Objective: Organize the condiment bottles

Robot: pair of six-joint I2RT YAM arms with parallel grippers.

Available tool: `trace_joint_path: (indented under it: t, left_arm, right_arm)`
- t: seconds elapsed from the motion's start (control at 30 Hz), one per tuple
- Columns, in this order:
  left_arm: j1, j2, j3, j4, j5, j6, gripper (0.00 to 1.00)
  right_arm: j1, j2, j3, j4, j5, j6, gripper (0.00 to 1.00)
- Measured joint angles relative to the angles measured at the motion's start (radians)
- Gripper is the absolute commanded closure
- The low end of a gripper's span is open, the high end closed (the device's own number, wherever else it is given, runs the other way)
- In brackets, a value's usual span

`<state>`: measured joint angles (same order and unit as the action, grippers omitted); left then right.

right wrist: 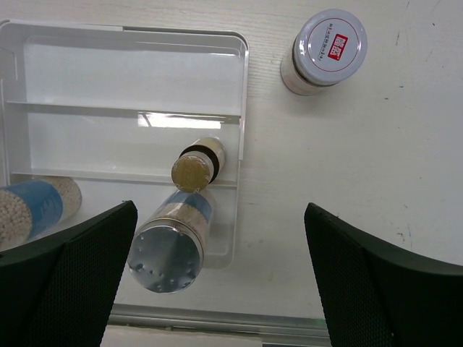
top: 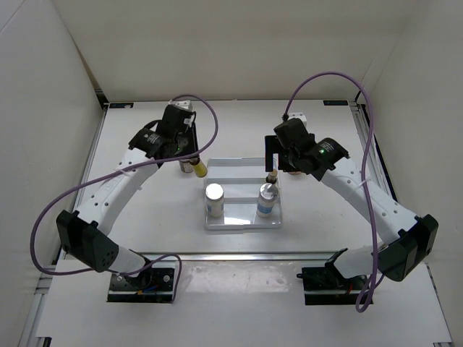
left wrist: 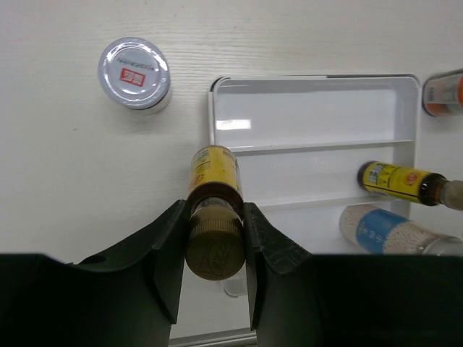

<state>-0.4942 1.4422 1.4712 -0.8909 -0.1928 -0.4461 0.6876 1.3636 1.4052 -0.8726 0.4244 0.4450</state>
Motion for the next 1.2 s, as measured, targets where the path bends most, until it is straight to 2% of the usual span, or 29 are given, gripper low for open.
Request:
trace_joint_path:
  t: [0.4,0.53,0.7,0.83,0.97,1.2]
  left_arm:
    - [-0.106,0.179,0.029,0.014,0.002,-0.03,0.84]
    - [-0.123,0.206,0.018,0.027,0.002,-0.036,0.82]
    - [-0.126,0.206,0.008,0.039,0.002,-0.045,0.7]
    - [-0.125,0.206,-0.001,0.05,0.002,-0.047,0.5]
    - [-0.125,0.208,-0.006,0.058,0.002,-0.05,0.34]
    - [-0.129,0.209,-0.006,0.063,0.002,-0.053,0.2]
  right_arm:
    - [0.0,-0.003,-0.014,-0.019,0.019,0.001,0.0]
    - [0.0,-0.015,-0.022,-0.021,0.023,0.001,0.0]
    - [0.0,-0.02,-0.032,-0.026,0.026,0.004,0.0]
    - [0.0,-0.021,-0.044,-0.027,0.025,0.016,0.0]
    - [0.0,-0.021,-0.047,-0.031,0.025,0.019,0.0]
    - [0.0,-0.024,-0.047,-0.031,0.018,0.023,0.0]
